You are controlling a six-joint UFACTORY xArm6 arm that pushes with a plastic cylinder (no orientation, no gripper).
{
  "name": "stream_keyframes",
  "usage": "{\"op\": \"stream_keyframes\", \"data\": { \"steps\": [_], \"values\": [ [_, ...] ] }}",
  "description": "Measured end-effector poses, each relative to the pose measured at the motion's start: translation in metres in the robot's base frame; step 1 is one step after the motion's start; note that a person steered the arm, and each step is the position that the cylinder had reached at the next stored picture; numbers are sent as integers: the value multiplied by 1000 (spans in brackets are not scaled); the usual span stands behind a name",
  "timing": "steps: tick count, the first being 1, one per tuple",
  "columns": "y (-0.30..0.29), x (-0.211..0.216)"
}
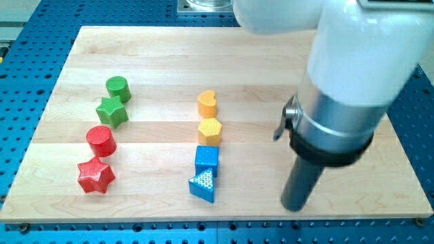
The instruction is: Push the triangle into the cube
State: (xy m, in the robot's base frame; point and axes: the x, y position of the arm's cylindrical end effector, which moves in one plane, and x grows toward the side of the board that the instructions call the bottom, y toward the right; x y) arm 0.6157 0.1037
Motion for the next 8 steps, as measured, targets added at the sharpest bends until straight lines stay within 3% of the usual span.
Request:
{"op": "stream_keyframes", "data": {
  "steps": [2, 5, 6, 8],
  "values": [
    [-107, 2],
    [-139, -13],
    [-162, 3],
    [-178, -43]
  ]
}}
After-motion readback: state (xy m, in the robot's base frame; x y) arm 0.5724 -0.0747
